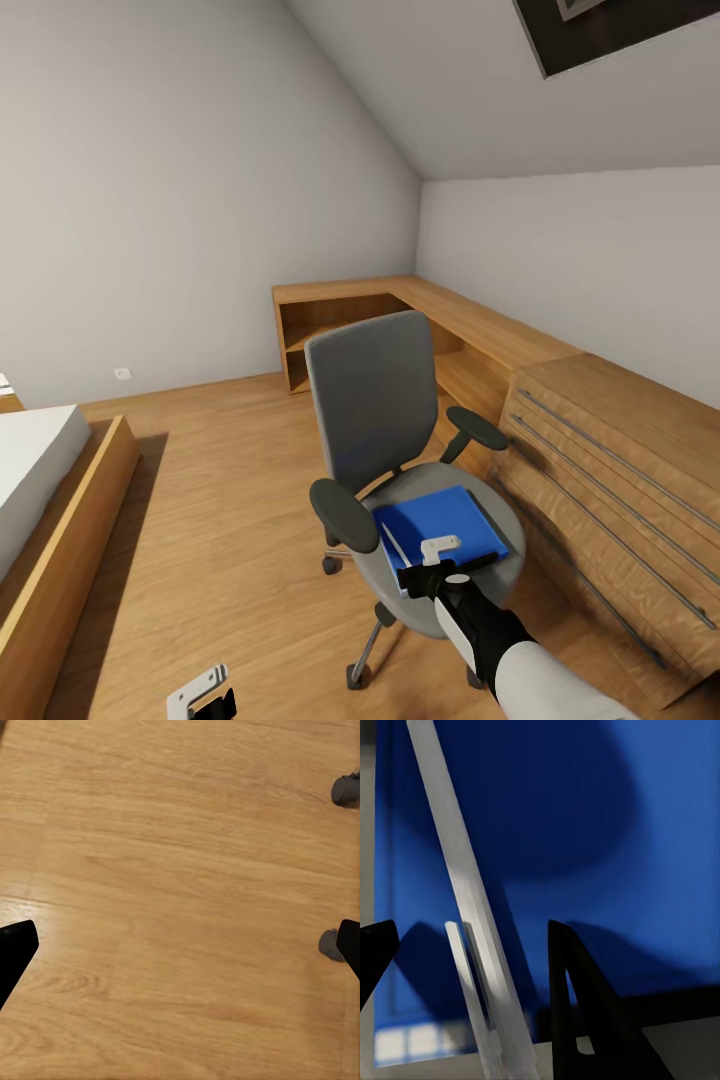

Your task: In the bedroom, organize the workspace by keeping the computer under the desk, ensuring the monitor is on the desk, placing the keyboard on the desk next to the monitor, placing the mouse on the desk next to the keyboard, moving the folder from the swivel chair onto the desk next to the mouse, stacking the notebook on top of the folder with the pen on top of the notebook, and positioning the swivel chair next to the desk.

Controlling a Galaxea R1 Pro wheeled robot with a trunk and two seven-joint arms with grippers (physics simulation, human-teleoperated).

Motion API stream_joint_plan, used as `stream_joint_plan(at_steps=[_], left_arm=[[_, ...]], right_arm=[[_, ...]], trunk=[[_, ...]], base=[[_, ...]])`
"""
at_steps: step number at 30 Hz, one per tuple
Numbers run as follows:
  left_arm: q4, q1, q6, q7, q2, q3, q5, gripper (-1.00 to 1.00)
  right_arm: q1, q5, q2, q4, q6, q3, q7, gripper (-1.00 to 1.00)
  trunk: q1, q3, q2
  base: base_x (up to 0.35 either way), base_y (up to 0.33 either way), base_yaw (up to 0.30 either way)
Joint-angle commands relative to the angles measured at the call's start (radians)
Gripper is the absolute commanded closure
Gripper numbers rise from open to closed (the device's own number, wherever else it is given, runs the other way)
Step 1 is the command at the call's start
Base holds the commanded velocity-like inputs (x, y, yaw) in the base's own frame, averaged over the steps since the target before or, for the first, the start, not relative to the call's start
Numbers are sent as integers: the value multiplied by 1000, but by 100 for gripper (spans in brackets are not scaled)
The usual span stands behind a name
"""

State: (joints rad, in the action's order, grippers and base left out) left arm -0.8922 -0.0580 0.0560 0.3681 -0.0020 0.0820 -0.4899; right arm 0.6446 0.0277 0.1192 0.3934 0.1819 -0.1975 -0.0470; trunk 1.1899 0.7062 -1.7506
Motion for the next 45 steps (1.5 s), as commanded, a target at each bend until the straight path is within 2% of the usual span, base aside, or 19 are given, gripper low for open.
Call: stream_joint_plan(at_steps=[1, 6, 15, 45], left_arm=[[-2, 0, 4, 7, 1, 2, -5, -100], [-2, 0, 4, 6, 1, 2, -5, -100], [-2, 0, 4, 6, 0, 2, -6, -100], [0, 0, 4, -1, -1, 2, -7, -100]], right_arm=[[0, 1, -1, -12, 6, -7, -6, 100], [-1, 1, -1, -12, 14, -6, -6, 100], [-1, 1, -3, 38, 87, -2, -6, 100], [0, 1, -4, 41, 91, 0, -7, 100]], trunk=[[0, 1, 0], [0, 1, 0], [0, 1, 0], [0, 1, 0]], base=[[0, 0, 0], [0, 0, 0], [0, 0, 0], [0, 0, 0]])
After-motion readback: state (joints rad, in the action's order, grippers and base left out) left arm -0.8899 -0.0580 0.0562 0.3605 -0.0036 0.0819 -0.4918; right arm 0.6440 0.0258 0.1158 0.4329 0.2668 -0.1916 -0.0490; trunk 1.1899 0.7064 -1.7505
